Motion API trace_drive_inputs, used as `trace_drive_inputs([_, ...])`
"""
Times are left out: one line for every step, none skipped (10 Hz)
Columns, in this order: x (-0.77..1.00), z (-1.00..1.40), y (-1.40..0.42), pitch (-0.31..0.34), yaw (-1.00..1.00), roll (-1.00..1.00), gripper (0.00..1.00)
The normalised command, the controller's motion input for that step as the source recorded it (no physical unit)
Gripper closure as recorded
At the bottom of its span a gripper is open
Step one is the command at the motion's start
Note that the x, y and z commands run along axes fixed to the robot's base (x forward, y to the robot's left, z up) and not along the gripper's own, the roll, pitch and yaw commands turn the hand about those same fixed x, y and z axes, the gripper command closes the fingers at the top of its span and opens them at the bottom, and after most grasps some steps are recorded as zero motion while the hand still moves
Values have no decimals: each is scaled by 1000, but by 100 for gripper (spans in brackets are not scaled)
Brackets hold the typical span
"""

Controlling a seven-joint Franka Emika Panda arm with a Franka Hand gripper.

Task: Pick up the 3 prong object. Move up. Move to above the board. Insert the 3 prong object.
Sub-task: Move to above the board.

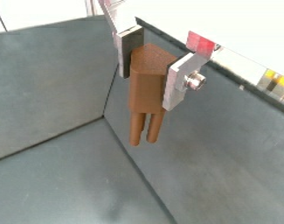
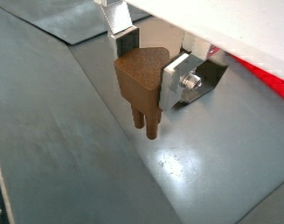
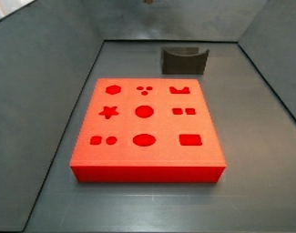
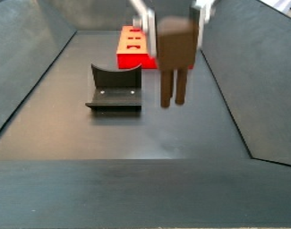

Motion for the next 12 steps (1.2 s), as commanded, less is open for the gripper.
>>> trace_drive_inputs([7, 421, -8, 96, 38, 72, 100])
trace_drive_inputs([9, 210, -9, 101, 35, 73, 100])
trace_drive_inputs([-25, 186, -1000, -147, -1000, -231, 100])
trace_drive_inputs([-27, 182, -1000, -161, -951, -225, 100])
trace_drive_inputs([-38, 189, -1000, -163, -689, -192, 100])
trace_drive_inputs([-39, 186, -1000, -130, -448, -158, 100])
trace_drive_inputs([-33, 181, -1000, -87, -267, -105, 100])
trace_drive_inputs([-34, 181, -1000, -44, -95, -54, 100])
trace_drive_inputs([-37, 182, -1000, -22, -38, -36, 100])
trace_drive_inputs([-40, 184, -1000, -3, -10, -9, 100])
trace_drive_inputs([-38, 185, -1000, 8, 1, -8, 100])
trace_drive_inputs([-39, 186, -1000, 14, 2, -3, 100])
